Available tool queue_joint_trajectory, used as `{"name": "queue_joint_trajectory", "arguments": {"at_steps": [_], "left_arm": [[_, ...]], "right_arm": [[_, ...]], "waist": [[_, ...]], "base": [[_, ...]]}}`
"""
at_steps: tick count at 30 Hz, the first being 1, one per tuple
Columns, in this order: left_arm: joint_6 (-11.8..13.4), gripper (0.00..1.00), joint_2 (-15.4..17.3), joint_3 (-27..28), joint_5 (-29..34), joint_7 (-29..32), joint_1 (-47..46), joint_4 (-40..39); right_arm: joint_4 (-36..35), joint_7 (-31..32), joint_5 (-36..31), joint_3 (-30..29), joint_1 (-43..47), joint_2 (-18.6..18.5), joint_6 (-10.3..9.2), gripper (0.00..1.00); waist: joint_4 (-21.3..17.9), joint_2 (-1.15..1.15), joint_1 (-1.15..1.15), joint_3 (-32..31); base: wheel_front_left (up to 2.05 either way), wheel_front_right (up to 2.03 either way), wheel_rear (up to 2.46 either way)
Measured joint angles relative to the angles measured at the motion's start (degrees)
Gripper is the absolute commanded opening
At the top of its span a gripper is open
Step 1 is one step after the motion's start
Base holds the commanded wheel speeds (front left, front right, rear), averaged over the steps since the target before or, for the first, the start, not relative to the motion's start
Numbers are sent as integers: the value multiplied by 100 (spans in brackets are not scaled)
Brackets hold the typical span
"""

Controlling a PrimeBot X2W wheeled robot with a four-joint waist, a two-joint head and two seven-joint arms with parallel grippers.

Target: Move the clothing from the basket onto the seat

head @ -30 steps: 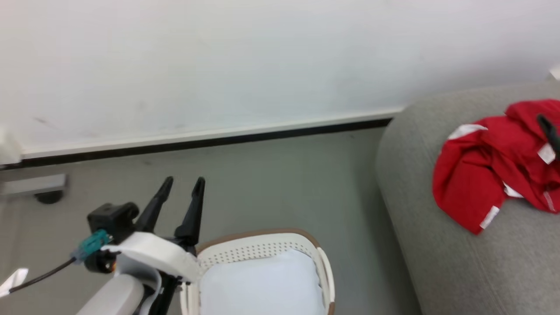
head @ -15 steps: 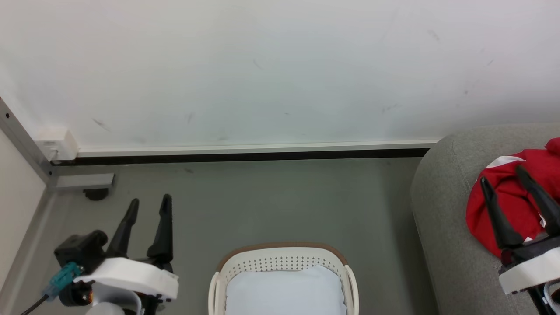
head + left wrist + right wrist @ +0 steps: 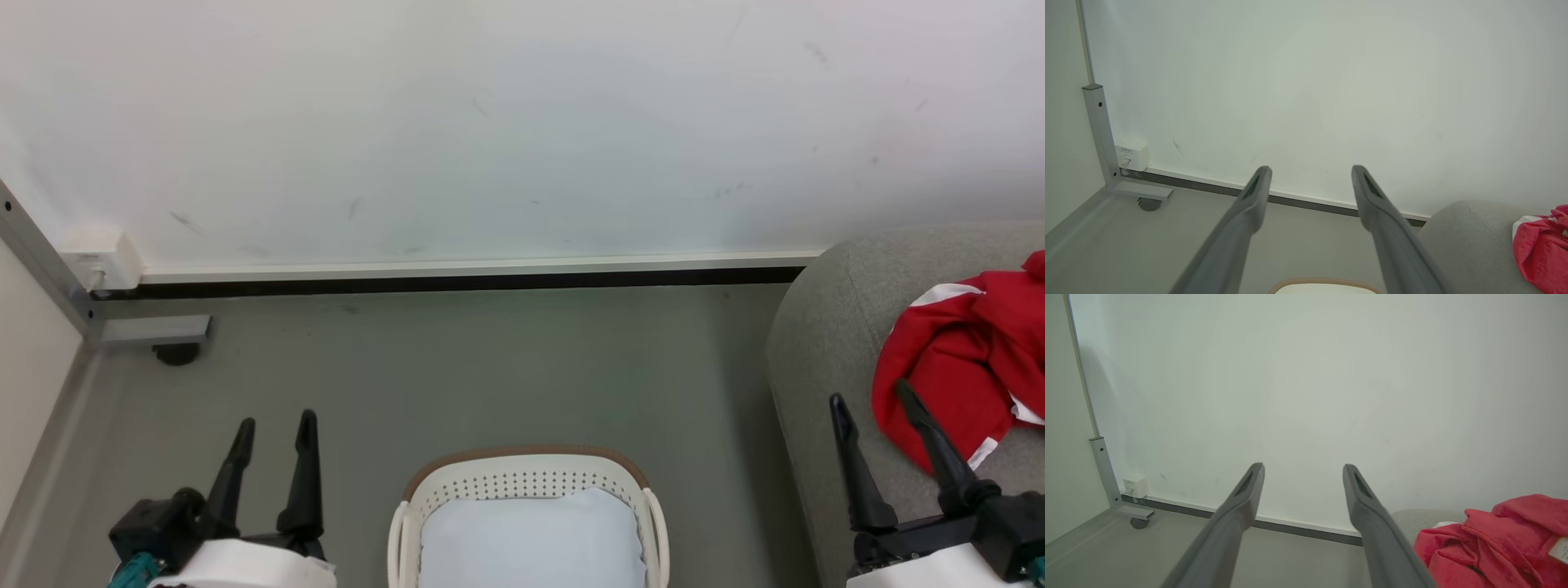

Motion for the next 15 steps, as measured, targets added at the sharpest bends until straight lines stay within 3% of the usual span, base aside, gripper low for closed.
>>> {"name": "queue_joint_trajectory", "arguments": {"at_steps": [7, 15], "left_arm": [[-391, 100, -334, 404, 420, 0, 71, 115], [-622, 100, -548, 664, 744, 0, 70, 233]], "right_arm": [[-68, -1, -64, -207, 133, 176, 0, 100], [-46, -1, -82, -198, 138, 185, 0, 100]], "waist": [[-14, 0, 0, -6], [-20, 0, 0, -22]], "base": [[0, 0, 0], [0, 0, 0]]}}
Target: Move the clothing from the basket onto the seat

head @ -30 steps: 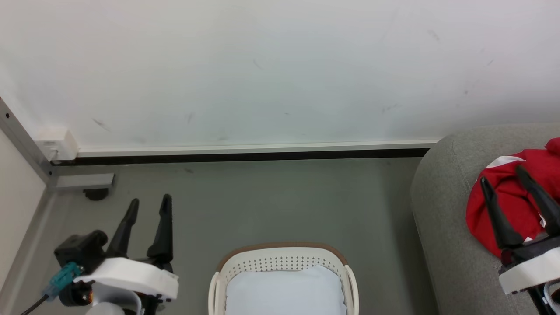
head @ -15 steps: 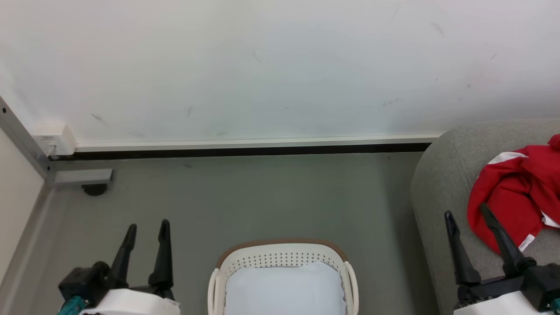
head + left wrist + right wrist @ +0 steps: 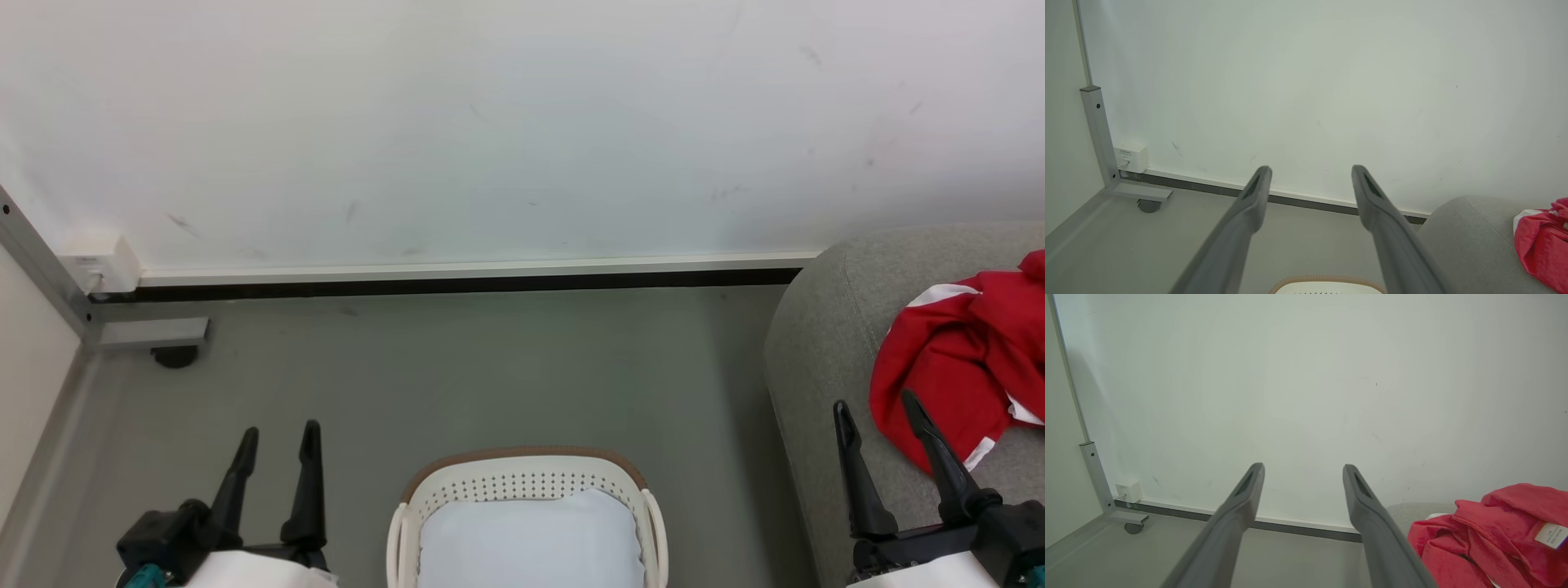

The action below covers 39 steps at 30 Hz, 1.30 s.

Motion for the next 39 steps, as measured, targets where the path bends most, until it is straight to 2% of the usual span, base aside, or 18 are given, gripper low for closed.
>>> {"name": "queue_joint_trajectory", "arguments": {"at_steps": [12, 34, 35, 39], "left_arm": [[-175, 100, -142, 201, 270, 0, -9, 81], [-249, 100, -233, 309, 392, 0, -32, 168], [-247, 0, -238, 308, 391, 1, -21, 193], [-245, 0, -292, 288, 353, 24, 112, 402]], "right_arm": [[119, 0, 22, 18, -11, 45, 0, 100], [457, 0, 137, 29, -73, 71, 0, 100], [476, 1, 137, 32, -64, 77, 1, 0], [661, 36, 168, 66, 95, 138, 1, 0]], "waist": [[-36, 0, 0, -12], [-61, 0, 0, -67], [-61, 0, 0, -68], [-59, 0, 0, -69]], "base": [[0, 0, 0], [0, 0, 0], [0, 0, 0], [0, 0, 0]]}}
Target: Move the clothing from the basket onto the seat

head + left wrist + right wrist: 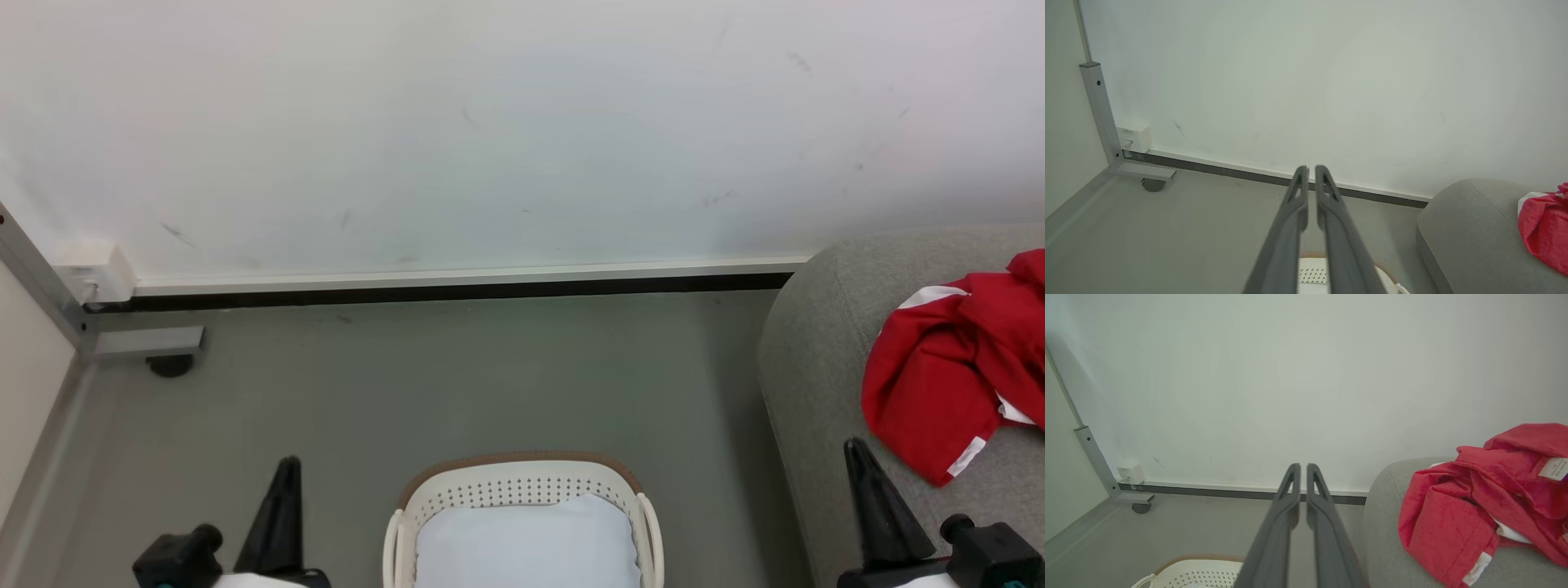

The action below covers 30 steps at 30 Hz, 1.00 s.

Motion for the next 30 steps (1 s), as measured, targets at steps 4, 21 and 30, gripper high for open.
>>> {"name": "queue_joint_trajectory", "arguments": {"at_steps": [4, 21, 30], "left_arm": [[1, 0, -3, 42, -374, 140, 6, 35], [1, 0, -3, 133, -1985, 577, -9, 14], [1, 0, -3, 185, -2739, 770, -45, 3]], "right_arm": [[18, 98, 408, -30, 19, 9, 0, 0], [62, 512, 2100, -233, -4, 29, 0, 0], [77, 706, 2865, -339, -34, 43, 0, 0]], "waist": [[10, 0, 0, 0], [56, 0, 0, 3], [79, 0, 0, 4]], "base": [[0, 0, 0], [0, 0, 0], [0, 0, 0]]}}
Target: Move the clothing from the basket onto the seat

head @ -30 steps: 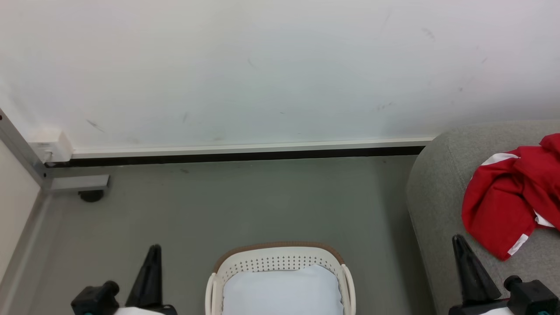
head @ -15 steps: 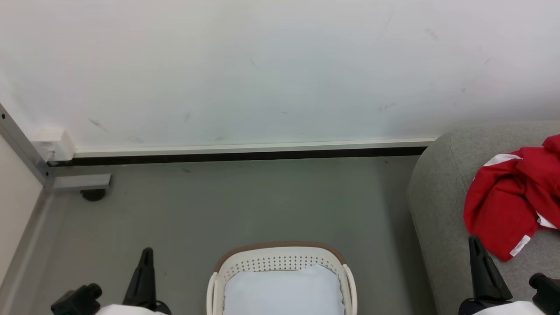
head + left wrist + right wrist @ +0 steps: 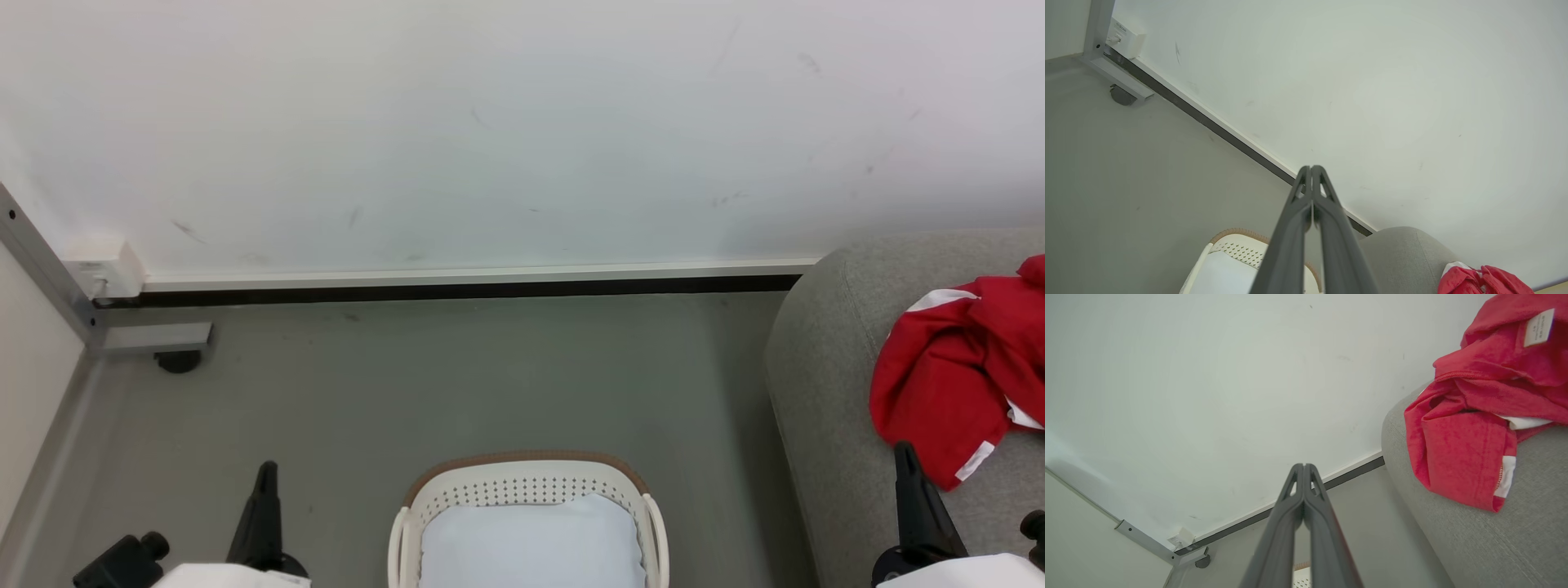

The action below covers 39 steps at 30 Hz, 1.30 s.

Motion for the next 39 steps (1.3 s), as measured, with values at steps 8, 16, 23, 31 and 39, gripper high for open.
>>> {"name": "queue_joint_trajectory", "arguments": {"at_steps": [8, 16, 23, 31, 39], "left_arm": [[-1, 0, 0, 37, -620, 166, -18, -5], [-2, 0, 1, 75, -1179, 314, -46, -10], [-3, 0, 2, 108, -1641, 437, -79, -18], [-3, 0, 2, 144, -2091, 571, -102, -23], [-4, 0, 3, 178, -2547, 697, -131, -30]], "right_arm": [[9, 158, 605, -80, -27, 16, 0, 0], [18, 305, 1156, -166, -40, 30, -1, 0], [26, 428, 1608, -227, -86, 51, -1, 0], [36, 561, 2115, -303, -113, 74, -1, 0], [46, 686, 2559, -372, -133, 91, -1, 0]], "waist": [[21, 0, 0, 1], [42, 0, 0, 2], [60, 0, 0, 3], [81, 0, 0, 3], [102, 0, 0, 4]], "base": [[0, 0, 0], [0, 0, 0], [0, 0, 0], [0, 0, 0], [0, 0, 0]]}}
